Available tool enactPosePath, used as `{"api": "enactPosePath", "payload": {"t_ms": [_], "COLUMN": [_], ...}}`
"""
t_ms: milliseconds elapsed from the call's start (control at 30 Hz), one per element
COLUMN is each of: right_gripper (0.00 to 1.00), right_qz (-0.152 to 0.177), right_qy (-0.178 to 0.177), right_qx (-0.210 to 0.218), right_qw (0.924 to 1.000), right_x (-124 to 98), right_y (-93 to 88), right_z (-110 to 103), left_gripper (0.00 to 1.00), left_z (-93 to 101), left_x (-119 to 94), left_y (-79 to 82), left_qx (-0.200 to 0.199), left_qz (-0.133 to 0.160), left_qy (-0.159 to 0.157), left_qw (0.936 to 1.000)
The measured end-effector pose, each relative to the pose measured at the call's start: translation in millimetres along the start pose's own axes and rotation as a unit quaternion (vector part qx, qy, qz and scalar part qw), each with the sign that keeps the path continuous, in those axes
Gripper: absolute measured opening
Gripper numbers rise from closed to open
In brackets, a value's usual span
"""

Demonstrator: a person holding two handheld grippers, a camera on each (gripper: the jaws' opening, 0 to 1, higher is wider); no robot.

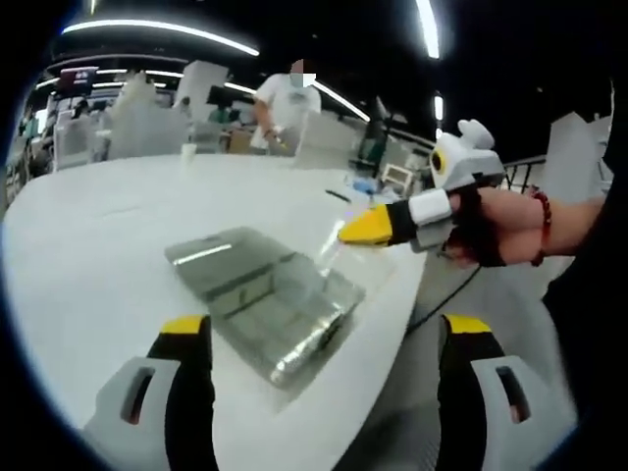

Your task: Insert the divider into the dual guide fixture by aligning both edges with the guide slots and pushing it downward to the bottom, including one-sided entry, uneven engagement, binding, and posture correction.

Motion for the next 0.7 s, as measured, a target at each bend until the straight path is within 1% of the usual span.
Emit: {"api": "enactPosePath", "payload": {"t_ms": [100,167,233,400,467,533,633,700], "right_gripper": [0.01,0.01,0.01,0.01,0.01,0.01,0.01,0.01], "right_qz": [-0.006,-0.010,-0.011,-0.020,-0.022,-0.017,-0.023,-0.023], "right_qy": [0.002,0.000,-0.002,-0.007,-0.006,0.003,-0.002,-0.002], "right_qx": [0.012,0.002,0.001,-0.002,0.000,0.007,-0.001,0.001], "right_qw": [0.9999,1.0000,0.9999,0.9998,0.9997,0.9998,0.9997,0.9997], "right_x": [5,8,11,17,19,21,26,28], "right_y": [-3.4,-5.0,-5.7,-7.6,-8.1,-7.3,-9.3,-10.0], "right_z": [-2,-4,-4,-1,-1,-3,-3,-3], "left_gripper": [0.97,0.97,0.98,0.99,0.99,0.98,0.98,0.98], "left_z": [-3.5,-5.4,-6.9,-10.5,-10.1,-11.3,-13.0,-13.7], "left_x": [0,-1,-1,-3,-3,-3,-4,-5], "left_y": [-0.3,-0.8,-1.5,-6.6,-8.6,-10.4,-9.4,-6.8], "left_qx": [0.000,-0.008,-0.002,-0.007,-0.010,-0.011,-0.014,-0.012], "left_qz": [-0.001,0.001,0.005,-0.003,-0.006,-0.009,-0.009,-0.005], "left_qy": [0.005,0.005,0.008,0.013,0.012,0.013,0.016,0.017], "left_qw": [1.0000,1.0000,1.0000,0.9999,0.9999,0.9998,0.9997,0.9998]}}
Point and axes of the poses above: the point that each gripper's makers call its tool centre point, and the gripper's own axes: x roughly forward along the fingers, z roughly to its right, y roughly out of its top, the point moved 5 cm from there along -x, roughly backward along the fingers, and after that the axes turned 4 degrees about z, right-handed, at the moved point
